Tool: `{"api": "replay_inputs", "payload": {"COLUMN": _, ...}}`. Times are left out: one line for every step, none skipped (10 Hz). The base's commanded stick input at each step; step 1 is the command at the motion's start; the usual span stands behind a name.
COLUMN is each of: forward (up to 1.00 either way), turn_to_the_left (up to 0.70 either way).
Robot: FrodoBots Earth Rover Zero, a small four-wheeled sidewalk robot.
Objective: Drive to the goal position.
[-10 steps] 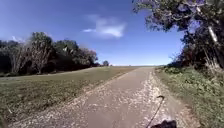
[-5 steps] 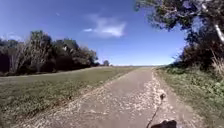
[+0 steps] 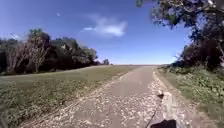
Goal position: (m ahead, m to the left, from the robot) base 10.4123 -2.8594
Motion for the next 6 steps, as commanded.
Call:
{"api": "replay_inputs", "payload": {"forward": 0.50, "turn_to_the_left": 0.00}}
{"api": "replay_inputs", "payload": {"forward": 0.50, "turn_to_the_left": 0.00}}
{"api": "replay_inputs", "payload": {"forward": 0.50, "turn_to_the_left": 0.00}}
{"api": "replay_inputs", "payload": {"forward": 0.50, "turn_to_the_left": 0.00}}
{"api": "replay_inputs", "payload": {"forward": 0.50, "turn_to_the_left": 0.00}}
{"api": "replay_inputs", "payload": {"forward": 0.50, "turn_to_the_left": 0.00}}
